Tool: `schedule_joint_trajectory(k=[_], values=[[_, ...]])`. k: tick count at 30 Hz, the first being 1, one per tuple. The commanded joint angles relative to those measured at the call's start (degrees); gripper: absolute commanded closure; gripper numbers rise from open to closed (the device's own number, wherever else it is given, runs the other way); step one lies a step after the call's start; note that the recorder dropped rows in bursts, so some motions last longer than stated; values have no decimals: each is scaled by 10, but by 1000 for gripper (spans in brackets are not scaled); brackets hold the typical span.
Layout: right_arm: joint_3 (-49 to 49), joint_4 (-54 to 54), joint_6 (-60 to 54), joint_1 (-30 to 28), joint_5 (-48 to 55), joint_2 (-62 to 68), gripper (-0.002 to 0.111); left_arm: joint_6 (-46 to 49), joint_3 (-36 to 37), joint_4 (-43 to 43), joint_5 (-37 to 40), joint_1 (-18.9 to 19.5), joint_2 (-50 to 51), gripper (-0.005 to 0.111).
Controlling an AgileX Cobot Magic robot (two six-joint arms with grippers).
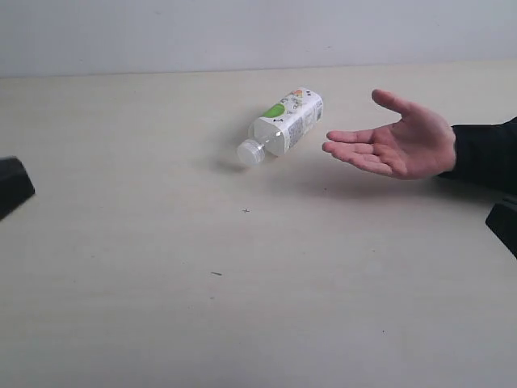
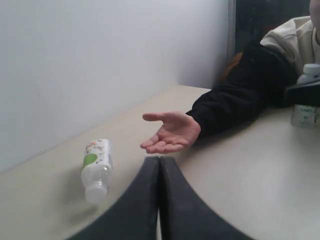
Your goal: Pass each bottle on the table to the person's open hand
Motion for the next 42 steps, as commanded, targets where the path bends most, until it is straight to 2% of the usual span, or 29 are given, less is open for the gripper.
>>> schedule_joint_trajectory(k=[1, 12, 19, 28, 30, 32, 38, 42], values=[[3, -3, -1, -2, -7, -1, 108, 1, 62, -6, -5, 0, -49, 107], [3, -3, -1, -2, -7, -1, 108, 1, 128, -6, -10, 0, -85, 107], [3, -3, -1, -2, -7, -1, 108, 1, 128, 14, -8, 0, -85, 107], [3, -3, -1, -2, -7, -1, 108, 1, 128, 10, 1, 0, -85, 107], [3, -3, -1, -2, -7, -1, 108, 25, 128, -6, 6, 0, -85, 107], [3, -3, -1, -2, -7, -1, 108, 73, 128, -6, 20, 0, -85, 107], [3, -3, -1, -2, -7, -1, 108, 113, 112, -6, 130, 0, -85, 107], [3, -3, -1, -2, -7, -1, 108, 83, 65, -6, 53, 7, -77, 107]])
